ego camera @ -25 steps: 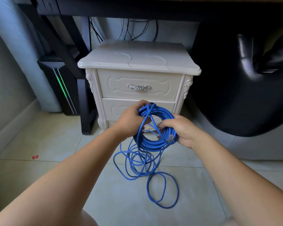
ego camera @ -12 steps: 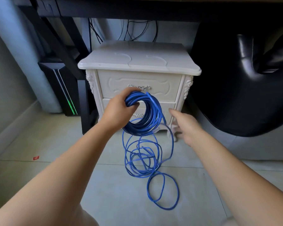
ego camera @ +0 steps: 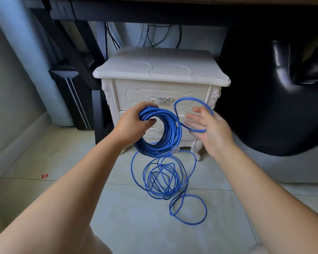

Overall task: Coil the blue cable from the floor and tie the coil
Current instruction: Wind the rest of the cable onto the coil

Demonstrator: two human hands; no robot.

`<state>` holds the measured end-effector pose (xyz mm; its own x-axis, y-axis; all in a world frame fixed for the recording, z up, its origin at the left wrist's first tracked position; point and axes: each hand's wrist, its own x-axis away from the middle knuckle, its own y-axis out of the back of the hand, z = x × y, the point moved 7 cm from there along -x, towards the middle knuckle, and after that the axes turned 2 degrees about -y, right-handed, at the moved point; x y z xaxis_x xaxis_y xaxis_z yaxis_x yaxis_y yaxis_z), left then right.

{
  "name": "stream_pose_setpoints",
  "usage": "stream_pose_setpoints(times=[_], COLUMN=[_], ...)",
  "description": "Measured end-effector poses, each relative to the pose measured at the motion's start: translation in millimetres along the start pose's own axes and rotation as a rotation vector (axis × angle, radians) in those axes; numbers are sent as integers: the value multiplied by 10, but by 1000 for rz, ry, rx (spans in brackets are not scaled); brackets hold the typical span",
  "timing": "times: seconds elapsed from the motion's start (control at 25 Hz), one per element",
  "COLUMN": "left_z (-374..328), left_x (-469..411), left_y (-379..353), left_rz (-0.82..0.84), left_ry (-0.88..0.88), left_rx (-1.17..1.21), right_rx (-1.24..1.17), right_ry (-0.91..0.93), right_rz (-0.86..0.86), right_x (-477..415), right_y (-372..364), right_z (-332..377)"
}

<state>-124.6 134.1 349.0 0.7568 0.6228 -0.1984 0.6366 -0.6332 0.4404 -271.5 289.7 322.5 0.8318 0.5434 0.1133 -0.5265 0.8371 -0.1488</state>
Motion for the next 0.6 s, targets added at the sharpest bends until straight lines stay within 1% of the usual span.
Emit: stream_pose_setpoints(times=[0.04, 0.08, 0.12, 0.2, 0.24, 0.28, 0.32, 0.36, 0.4, 0.44, 0.52, 0.56, 0.6], left_z=[34, 69, 103, 153, 161, 152, 134, 111, 82, 54, -28, -84, -140], left_x=[-8, -16, -26, -44, -50, -51, -49, -48, -45, -45, -37, -27, -16], left_y=[28, 56, 78, 106, 108, 101, 92, 80, 68, 52, 23, 12, 0], left_rz=[-8, -18, -29, -43, -41, -32, -17, 3, 25, 46, 63, 65, 66], left_ry=[-2, -8, -12, -20, -30, -51, -82, -123, -166, -205, -276, -314, -349], left_rx=[-28, -72, -123, -235, -294, -347, -389, -430, -474, -516, -567, -571, -563], right_rx=[-45, -38, 4, 115, 151, 179, 181, 162, 142, 162, 305, 387, 463], right_ry=[-56, -125, -209, -369, -386, -353, -299, -232, -151, -60, 112, 167, 174], right_rz=[-7, -4, 4, 85, 128, 128, 76, 13, -12, 0, 103, 185, 261], right_x=[-36, -60, -59, 19, 65, 77, 38, -5, -9, -12, 13, 41, 56], right_y=[52, 90, 114, 91, 98, 116, 140, 146, 118, 87, -37, -128, -204], right_z=[-8, -57, -138, -332, -387, -361, -290, -188, -79, 1, 78, 64, 1])
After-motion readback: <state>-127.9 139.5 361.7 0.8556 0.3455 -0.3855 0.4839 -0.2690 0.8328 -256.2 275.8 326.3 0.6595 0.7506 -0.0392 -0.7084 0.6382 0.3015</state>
